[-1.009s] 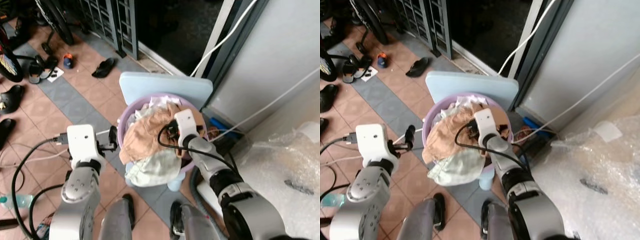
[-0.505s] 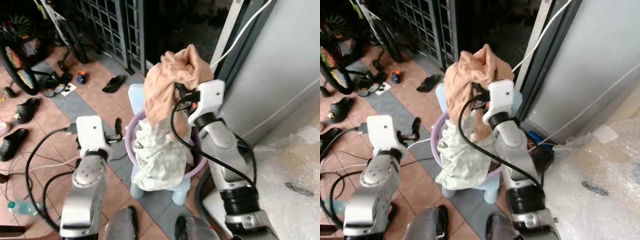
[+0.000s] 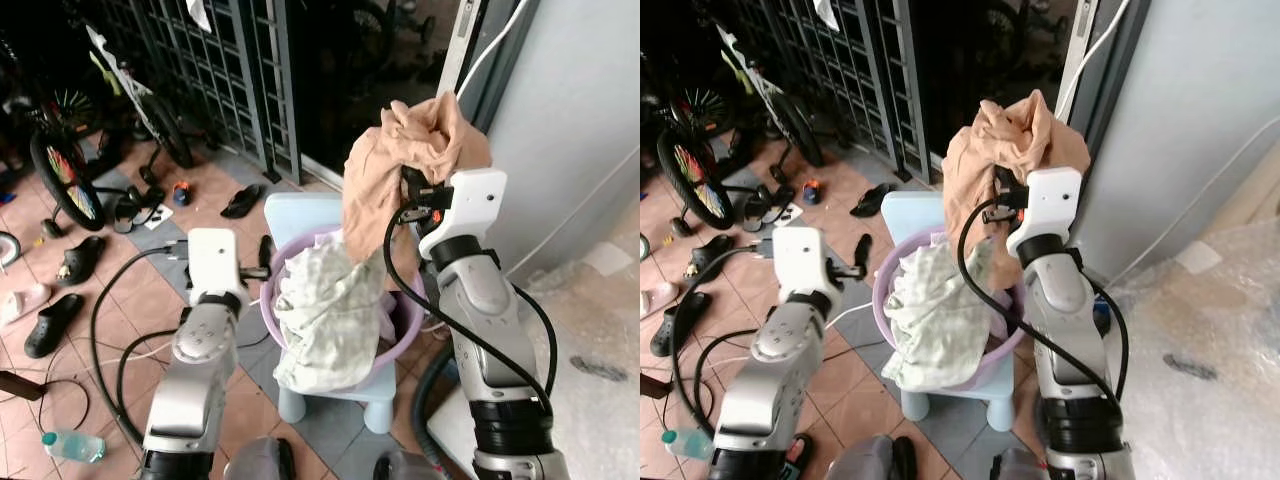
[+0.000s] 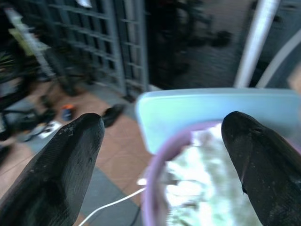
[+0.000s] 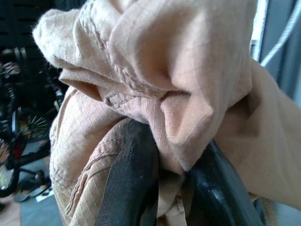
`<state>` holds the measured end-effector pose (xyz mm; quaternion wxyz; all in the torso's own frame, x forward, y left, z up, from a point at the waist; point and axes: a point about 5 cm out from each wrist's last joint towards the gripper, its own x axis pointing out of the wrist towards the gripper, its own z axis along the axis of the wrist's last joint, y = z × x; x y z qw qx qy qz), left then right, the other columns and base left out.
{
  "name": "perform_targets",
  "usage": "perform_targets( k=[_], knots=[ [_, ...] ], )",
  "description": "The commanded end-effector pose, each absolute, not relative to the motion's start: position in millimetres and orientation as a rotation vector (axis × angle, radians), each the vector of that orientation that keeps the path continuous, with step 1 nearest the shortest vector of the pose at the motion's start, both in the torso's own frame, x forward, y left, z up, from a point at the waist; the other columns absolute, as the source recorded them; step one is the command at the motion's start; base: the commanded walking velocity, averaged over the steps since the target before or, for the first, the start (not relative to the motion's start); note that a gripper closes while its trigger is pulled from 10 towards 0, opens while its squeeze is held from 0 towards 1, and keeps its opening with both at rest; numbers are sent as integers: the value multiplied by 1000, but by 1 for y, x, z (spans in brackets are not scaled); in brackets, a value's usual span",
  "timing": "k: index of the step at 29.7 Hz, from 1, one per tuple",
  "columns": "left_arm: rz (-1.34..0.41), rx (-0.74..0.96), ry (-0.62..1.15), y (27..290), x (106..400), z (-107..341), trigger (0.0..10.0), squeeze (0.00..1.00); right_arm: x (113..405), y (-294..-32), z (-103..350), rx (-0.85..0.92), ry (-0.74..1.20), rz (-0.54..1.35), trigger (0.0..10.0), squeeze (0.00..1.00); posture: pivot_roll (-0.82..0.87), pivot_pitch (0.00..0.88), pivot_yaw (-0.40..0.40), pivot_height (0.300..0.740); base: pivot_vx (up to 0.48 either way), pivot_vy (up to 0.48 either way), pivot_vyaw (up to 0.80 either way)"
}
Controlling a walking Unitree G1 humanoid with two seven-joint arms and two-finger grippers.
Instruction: Clothes washing
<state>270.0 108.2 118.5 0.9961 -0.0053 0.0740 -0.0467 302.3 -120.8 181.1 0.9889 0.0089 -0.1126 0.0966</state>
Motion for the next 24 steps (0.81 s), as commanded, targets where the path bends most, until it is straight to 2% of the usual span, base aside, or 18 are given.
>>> perform_targets(
  k=[1, 4, 24],
  knots=[
    [-109, -9, 138, 103, 272, 120, 10000, 0, 303, -119, 192, 15, -262, 196, 10000, 0, -64, 0, 98, 740, 0, 0, -750],
    [-95, -19, 130, 105, 275, 120, 10000, 0, 303, -116, 194, 12, -251, 215, 10000, 0, -53, 0, 85, 740, 0, 0, -750],
    [-100, -13, 106, 107, 278, 118, 10000, 0, 306, -111, 197, 12, -256, 224, 10000, 0, -46, 0, 89, 740, 0, 0, 0]
  ],
)
